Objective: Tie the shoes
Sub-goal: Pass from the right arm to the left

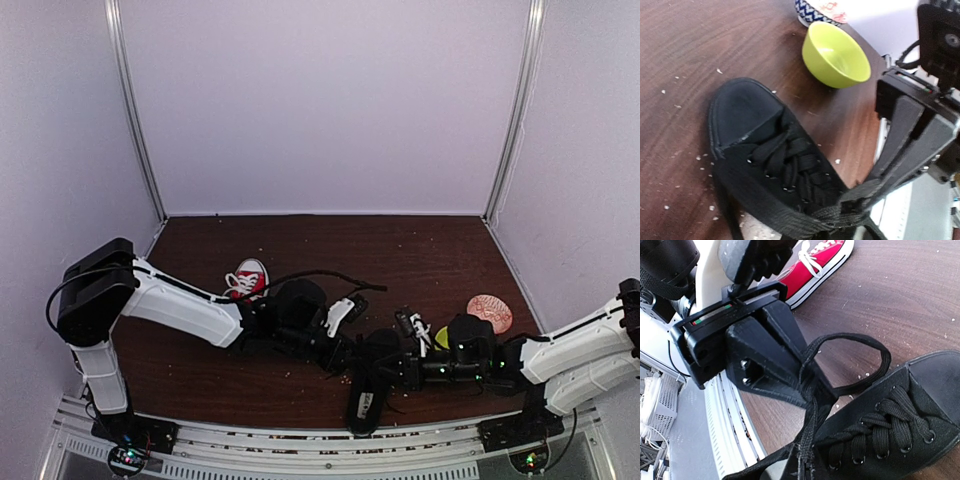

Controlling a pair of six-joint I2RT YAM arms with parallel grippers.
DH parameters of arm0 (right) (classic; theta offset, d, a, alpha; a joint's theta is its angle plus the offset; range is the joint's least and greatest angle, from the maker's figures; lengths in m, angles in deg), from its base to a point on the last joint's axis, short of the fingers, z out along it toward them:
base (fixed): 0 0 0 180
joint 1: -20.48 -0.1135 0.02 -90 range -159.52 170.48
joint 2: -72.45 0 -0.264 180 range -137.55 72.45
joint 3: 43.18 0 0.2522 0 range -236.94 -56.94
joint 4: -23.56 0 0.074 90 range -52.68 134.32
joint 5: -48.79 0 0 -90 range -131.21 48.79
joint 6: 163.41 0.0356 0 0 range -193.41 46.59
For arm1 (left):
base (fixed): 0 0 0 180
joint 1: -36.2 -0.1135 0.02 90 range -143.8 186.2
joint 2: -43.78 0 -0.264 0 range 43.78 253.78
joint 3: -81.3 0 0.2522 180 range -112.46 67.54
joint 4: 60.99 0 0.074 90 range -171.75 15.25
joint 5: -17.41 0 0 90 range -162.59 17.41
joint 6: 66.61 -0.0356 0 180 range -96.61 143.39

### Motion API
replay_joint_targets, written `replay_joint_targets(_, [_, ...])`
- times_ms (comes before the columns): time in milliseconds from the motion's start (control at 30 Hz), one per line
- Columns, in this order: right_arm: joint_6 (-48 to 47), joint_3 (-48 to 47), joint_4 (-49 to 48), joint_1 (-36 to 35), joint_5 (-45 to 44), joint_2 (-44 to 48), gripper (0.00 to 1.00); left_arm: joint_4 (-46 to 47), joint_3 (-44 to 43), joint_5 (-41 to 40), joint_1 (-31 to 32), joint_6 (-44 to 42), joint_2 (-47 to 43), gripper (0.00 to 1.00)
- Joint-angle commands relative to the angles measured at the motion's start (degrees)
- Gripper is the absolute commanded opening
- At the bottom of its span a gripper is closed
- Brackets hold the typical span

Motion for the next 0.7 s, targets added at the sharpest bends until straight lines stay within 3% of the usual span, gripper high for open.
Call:
replay_joint_targets(0, [0.1, 0.3, 2.1, 0.2, 3.9, 2.4, 0.00, 1.8, -1.4, -6.2, 0.9, -4.4, -0.7, 0.04])
replay_joint_targets(233, [0.5, -0.1, 2.1, 0.3, 6.6, 1.3, 0.02, 11.1, 0.1, -6.1, 1.1, -1.5, 0.9, 0.03])
replay_joint_targets(333, [1.4, 0.7, 3.1, 0.9, 3.3, 3.2, 0.26, 14.5, 0.7, -6.2, 1.2, 0.1, 1.5, 0.03])
replay_joint_targets(433, [2.1, 2.2, 3.7, 2.2, 0.1, 7.4, 0.43, 15.6, 1.0, -6.0, 1.3, 0.6, 2.0, 0.03])
replay_joint_targets(567, [1.4, 2.2, 8.8, 4.7, -3.7, 13.6, 0.53, 16.3, 1.6, -5.6, 1.4, 0.7, 2.0, 0.03])
replay_joint_targets(667, [1.0, 1.2, 12.8, 7.7, -5.5, 14.3, 0.51, 16.4, 1.6, -5.4, 1.5, 0.8, 2.1, 0.03])
